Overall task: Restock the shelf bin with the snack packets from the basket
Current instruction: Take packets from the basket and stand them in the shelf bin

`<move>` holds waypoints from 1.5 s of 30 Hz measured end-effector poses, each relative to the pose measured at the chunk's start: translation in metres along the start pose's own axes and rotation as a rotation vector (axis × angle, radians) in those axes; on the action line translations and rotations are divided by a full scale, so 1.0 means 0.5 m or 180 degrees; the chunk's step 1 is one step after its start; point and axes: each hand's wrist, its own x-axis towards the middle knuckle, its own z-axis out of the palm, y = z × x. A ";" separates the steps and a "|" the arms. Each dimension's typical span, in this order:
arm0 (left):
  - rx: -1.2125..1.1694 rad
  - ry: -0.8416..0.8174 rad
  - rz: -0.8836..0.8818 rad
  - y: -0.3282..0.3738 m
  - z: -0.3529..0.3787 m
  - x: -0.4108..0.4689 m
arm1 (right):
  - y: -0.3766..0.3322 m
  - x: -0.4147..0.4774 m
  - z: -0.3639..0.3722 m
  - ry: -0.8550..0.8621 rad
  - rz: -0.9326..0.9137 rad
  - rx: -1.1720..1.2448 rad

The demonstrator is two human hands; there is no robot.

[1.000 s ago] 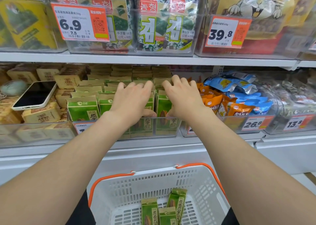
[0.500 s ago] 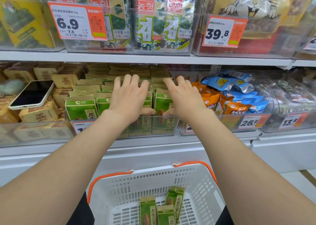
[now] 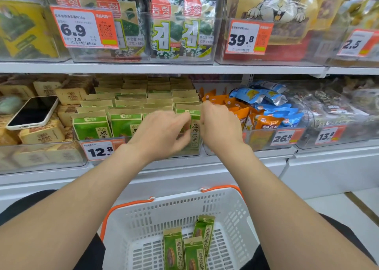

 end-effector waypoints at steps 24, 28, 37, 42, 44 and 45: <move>-0.0617 -0.4512 -0.0284 0.211 0.473 -0.250 | 0.118 -0.297 0.241 -0.3694 -0.0429 -0.0799; -0.0728 -0.4733 -0.0208 0.220 0.537 -0.290 | 0.105 -0.300 0.271 -0.3727 -0.0590 -0.0838; -0.1219 -0.4854 -0.0131 0.225 0.606 -0.315 | 0.127 -0.281 0.319 -0.3791 -0.0539 -0.0875; -0.1345 -0.4455 -0.0351 0.221 0.624 -0.335 | 0.134 -0.277 0.333 -0.3866 -0.0542 -0.0882; -0.1355 -0.4348 -0.0471 0.223 0.617 -0.335 | 0.131 -0.277 0.334 -0.3849 -0.0549 -0.0859; -0.1425 -0.4283 -0.0516 0.225 0.611 -0.334 | 0.129 -0.277 0.334 -0.3826 -0.0558 -0.0856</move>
